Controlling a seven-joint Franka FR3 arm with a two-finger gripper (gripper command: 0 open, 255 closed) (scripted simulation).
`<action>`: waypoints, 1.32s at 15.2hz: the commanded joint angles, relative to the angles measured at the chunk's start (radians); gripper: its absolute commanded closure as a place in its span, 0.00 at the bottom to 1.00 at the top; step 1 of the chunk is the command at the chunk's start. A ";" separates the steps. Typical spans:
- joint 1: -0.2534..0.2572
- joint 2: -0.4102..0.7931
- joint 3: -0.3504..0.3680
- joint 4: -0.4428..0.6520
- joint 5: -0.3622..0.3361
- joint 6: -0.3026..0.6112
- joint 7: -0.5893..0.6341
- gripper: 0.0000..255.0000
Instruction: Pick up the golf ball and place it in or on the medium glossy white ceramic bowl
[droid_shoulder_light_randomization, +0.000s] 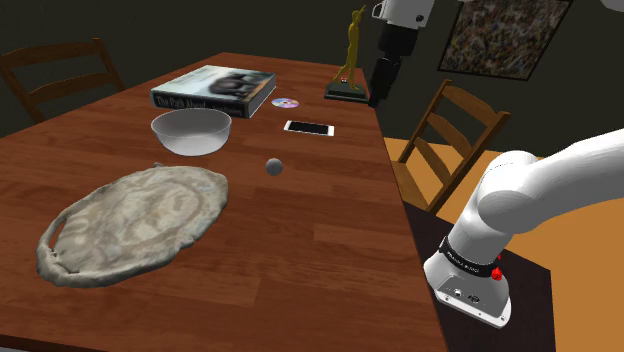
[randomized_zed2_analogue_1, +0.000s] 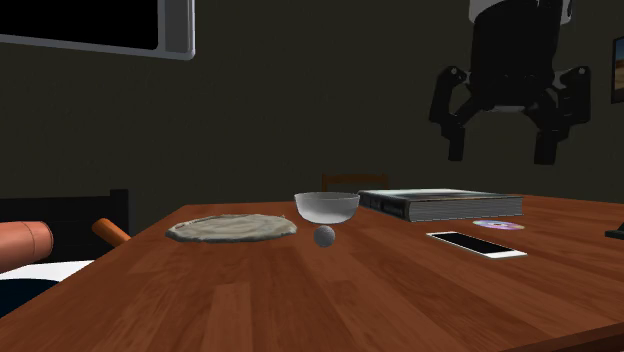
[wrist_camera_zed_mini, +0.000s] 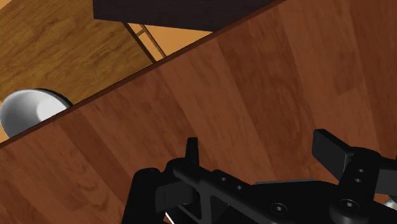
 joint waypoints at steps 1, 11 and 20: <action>0.000 0.000 0.000 0.000 0.000 0.000 0.000 0.00; 0.039 0.145 0.207 -0.030 0.126 0.243 0.265 0.00; 0.031 0.391 0.398 0.069 0.133 0.459 0.518 0.00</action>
